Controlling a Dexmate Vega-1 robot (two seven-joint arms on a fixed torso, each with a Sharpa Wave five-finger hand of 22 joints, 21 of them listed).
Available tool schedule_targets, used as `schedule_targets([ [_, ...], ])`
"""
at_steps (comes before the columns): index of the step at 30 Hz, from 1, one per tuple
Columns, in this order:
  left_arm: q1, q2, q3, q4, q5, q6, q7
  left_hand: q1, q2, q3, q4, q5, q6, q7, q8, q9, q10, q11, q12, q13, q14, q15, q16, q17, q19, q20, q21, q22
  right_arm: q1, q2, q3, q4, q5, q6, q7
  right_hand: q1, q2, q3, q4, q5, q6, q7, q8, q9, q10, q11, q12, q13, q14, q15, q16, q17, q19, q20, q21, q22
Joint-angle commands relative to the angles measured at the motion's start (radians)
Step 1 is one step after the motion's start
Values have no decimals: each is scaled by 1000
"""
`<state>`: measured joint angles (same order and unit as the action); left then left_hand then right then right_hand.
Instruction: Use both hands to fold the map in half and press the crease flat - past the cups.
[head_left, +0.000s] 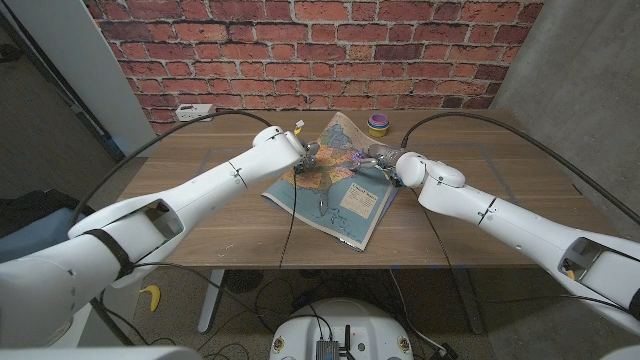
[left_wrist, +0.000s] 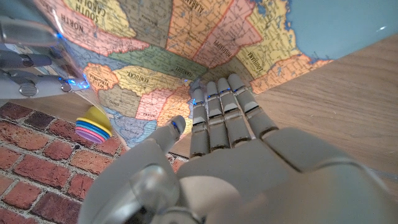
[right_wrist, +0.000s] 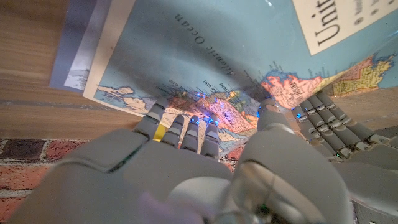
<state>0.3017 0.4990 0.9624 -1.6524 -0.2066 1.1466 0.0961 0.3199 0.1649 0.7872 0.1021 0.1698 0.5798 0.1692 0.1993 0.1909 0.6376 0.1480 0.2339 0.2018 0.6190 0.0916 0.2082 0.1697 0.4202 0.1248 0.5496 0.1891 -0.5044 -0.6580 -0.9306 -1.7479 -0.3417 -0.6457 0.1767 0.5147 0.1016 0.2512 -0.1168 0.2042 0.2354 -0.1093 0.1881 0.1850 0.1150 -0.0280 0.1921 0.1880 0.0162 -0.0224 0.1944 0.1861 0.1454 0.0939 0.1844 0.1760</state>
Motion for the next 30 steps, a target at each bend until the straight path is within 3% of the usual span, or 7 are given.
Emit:
schedule_targets([
  [1,-21,20,34,-30,-39,28,-45,-11,0,1,5,0,17,32,7,1,16,-1,4,2,19,0,6,4,55,35,8,-4,-32,12,-37,-52,-102,-119,-93,-3,9,-5,-1,6,2,6,2,2,-1,37,0,4,-6,23,-3,-1,-37,10,-5,2],
  [6,-33,15,47,-17,-47,36,-52,-16,-2,1,4,0,6,32,0,1,24,6,4,1,26,3,4,3,67,38,11,-4,-59,14,-27,-69,-133,-107,-167,-5,8,-8,-3,7,-11,-2,-2,2,-24,1,-6,3,-42,15,-12,-1,-73,25,-6,2],
  [13,-46,17,62,-20,-55,58,-54,-23,-4,2,5,0,21,35,4,1,45,9,8,-1,51,5,6,3,86,39,15,-4,-68,13,-13,-69,-126,-88,-162,-3,11,-7,-6,8,-22,-9,-4,2,-44,-5,-10,3,-66,15,-15,-2,-82,33,-2,2],
  [16,-50,20,68,-26,-54,65,-50,-25,-3,2,5,0,29,35,6,1,52,6,9,-1,59,1,7,2,91,38,17,-4,-44,23,-17,-59,-101,-138,-88,-20,11,-14,3,5,-26,-16,-4,2,-44,-4,-6,3,-59,21,-6,1,-78,72,4,2],
  [17,-47,18,65,-30,-53,74,-39,-26,-3,3,5,0,32,35,6,1,54,5,9,-2,62,1,7,2,93,39,17,-4,-21,31,-32,-50,-97,-178,-43,-35,12,-20,10,4,-28,-16,-2,2,-37,-2,0,3,-24,21,10,3,-47,92,18,2],
  [22,-39,47,63,-86,-44,62,-21,-33,-12,-1,4,0,30,35,3,1,57,-10,7,-2,68,-9,5,3,84,41,11,-4,61,52,-128,7,-123,-302,64,-44,17,-21,13,4,-26,-19,1,2,-21,-4,6,3,-11,8,12,2,-18,47,26,2],
  [30,10,95,36,-209,-7,34,53,-58,-65,-28,-22,3,7,-24,-9,1,28,-41,-14,1,70,-19,-8,5,59,64,-8,-3,121,64,-221,47,-135,-429,98,-24,25,-11,-2,7,-45,-19,-4,2,-54,-21,-5,3,-39,-1,-2,-2,-28,25,19,2],
])
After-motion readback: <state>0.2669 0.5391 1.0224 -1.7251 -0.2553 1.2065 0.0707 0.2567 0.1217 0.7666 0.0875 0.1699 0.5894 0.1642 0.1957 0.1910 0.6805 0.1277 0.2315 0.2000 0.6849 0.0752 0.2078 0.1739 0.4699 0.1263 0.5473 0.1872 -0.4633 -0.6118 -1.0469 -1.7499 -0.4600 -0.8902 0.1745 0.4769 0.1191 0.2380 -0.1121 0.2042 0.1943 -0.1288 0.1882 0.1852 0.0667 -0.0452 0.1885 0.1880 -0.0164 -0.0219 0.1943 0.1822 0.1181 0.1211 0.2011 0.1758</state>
